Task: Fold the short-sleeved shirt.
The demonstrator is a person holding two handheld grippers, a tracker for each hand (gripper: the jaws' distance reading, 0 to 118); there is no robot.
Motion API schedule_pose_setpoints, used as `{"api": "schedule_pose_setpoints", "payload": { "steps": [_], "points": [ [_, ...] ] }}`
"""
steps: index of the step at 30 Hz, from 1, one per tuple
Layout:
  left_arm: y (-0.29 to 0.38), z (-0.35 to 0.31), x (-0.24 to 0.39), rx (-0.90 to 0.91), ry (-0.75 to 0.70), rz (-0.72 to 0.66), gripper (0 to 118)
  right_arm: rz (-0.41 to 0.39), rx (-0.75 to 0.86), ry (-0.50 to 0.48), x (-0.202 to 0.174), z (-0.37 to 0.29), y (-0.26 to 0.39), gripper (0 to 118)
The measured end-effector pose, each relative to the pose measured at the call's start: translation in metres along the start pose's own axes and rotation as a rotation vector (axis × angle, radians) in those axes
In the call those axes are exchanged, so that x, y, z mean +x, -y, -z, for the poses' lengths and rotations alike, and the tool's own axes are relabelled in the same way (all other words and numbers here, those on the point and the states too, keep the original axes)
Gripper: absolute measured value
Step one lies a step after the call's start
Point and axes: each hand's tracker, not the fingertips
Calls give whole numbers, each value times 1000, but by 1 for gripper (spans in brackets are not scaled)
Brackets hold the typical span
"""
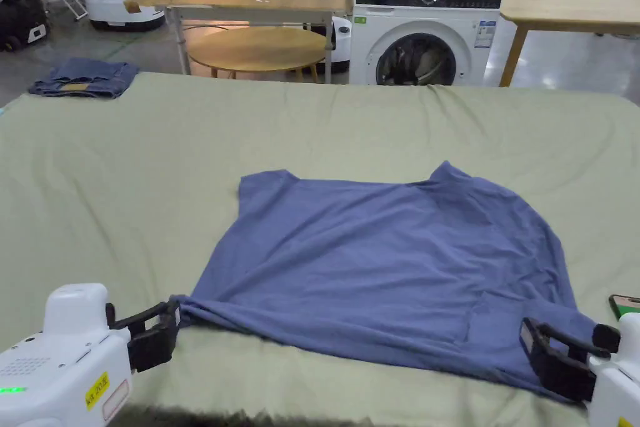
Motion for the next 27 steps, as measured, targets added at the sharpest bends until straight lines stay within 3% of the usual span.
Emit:
{"api": "schedule_pose_setpoints", "payload": {
  "steps": [1, 2, 3, 5, 15, 18, 19, 20, 21, 22, 27],
  "points": [
    [3, 0, -2, -6, -19, 11, 18, -7, 9, 13, -7, 0, 2, 43],
    [9, 6, -5, -36, -45, 36, 0, -32, 4, 34, -12, 3, 4, 3],
    [10, 6, -8, -14, -24, 30, 0, -65, 31, 58, -14, 4, 8, 0],
    [13, 10, -14, -74, 7, -1, 0, -44, -3, -4, -15, 9, 14, 0],
    [-16, 92, -35, -148, -9, -92, 0, -22, -60, 42, 3, 31, 22, 0],
    [-33, 116, -29, -164, -21, -50, 46, -4, -75, 65, 14, 36, 19, 0],
    [-37, 127, -28, -187, -20, -33, 46, 4, -79, 74, 16, 38, 20, 0],
    [-38, 138, -28, -227, -25, -23, 83, 12, -81, 81, 19, 39, 15, 0],
    [-39, 144, -29, -225, -26, -19, 109, 17, -84, 86, 21, 40, 14, 0],
    [-40, 149, -25, -227, -34, -10, 114, 23, -86, 94, 24, 42, 15, 0],
    [-25, 173, -21, -316, -46, 61, 108, 35, -95, 128, 35, 48, 14, 0]
  ]
}}
